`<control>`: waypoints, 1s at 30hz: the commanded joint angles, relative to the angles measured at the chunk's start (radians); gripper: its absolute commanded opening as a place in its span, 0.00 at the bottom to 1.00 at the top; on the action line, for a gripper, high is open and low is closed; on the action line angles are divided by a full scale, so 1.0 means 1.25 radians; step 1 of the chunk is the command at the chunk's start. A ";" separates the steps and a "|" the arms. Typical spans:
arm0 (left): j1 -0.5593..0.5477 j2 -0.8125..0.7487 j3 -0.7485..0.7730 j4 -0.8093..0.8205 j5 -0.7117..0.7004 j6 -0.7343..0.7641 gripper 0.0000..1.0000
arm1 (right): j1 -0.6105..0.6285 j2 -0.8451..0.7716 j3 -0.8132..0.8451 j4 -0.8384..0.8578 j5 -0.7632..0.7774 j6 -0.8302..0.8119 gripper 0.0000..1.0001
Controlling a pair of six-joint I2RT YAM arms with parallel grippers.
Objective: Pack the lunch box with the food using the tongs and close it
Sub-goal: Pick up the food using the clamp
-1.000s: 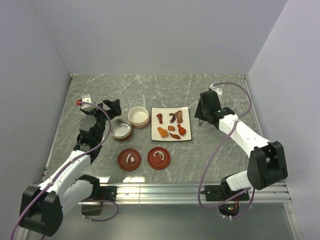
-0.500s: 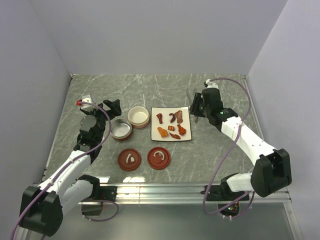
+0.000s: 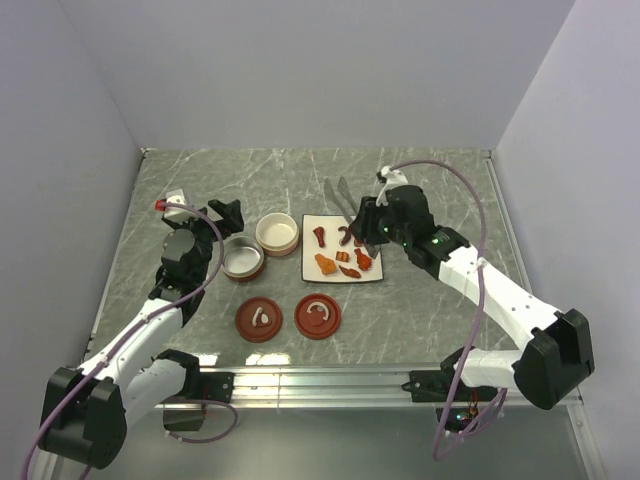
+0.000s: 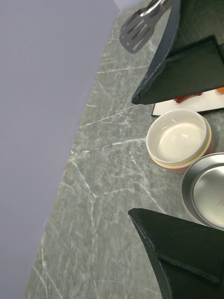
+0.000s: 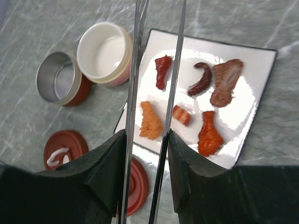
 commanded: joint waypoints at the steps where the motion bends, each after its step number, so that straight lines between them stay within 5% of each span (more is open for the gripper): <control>1: 0.004 0.005 0.018 0.032 0.007 0.002 1.00 | 0.034 0.009 0.001 0.015 0.001 -0.022 0.46; 30: 0.005 -0.012 0.012 0.025 0.006 0.001 0.99 | 0.175 0.128 -0.026 -0.066 0.125 0.031 0.44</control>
